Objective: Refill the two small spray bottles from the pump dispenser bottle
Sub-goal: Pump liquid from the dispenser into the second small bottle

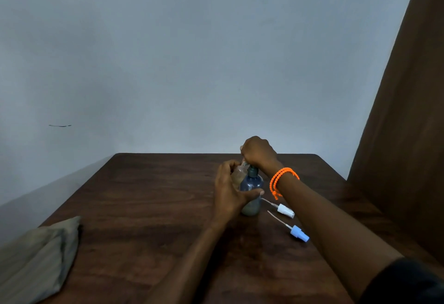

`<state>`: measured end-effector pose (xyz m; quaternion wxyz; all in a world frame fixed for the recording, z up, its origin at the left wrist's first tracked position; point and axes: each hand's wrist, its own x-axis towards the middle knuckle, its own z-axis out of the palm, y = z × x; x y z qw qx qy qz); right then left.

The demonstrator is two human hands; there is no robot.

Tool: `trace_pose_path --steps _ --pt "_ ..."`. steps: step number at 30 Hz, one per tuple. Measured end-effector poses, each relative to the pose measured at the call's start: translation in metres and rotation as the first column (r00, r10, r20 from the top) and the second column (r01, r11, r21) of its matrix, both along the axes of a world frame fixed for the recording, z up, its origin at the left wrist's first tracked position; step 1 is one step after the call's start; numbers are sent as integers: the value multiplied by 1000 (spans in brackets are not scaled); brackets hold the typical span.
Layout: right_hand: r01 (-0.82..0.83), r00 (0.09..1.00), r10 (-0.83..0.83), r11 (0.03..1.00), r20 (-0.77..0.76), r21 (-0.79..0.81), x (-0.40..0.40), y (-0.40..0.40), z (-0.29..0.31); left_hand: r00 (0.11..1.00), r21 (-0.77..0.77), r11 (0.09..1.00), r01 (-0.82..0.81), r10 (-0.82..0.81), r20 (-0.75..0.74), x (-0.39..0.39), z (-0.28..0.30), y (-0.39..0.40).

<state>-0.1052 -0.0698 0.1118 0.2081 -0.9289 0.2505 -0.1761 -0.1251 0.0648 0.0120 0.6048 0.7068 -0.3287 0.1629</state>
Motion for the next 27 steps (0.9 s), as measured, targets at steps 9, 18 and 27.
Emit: trace_pose_path --steps 9,18,27 --pt "-39 999 37 996 31 80 7 -3 -9 1000 -13 1000 2 -2 0 4 -3 -2" --pt "-48 999 46 995 23 92 10 -7 -3 1000 -18 1000 6 -6 23 1 1 -1" --pt "-50 999 49 996 18 68 5 -5 3 1000 -9 1000 4 -3 12 -2 1 0"
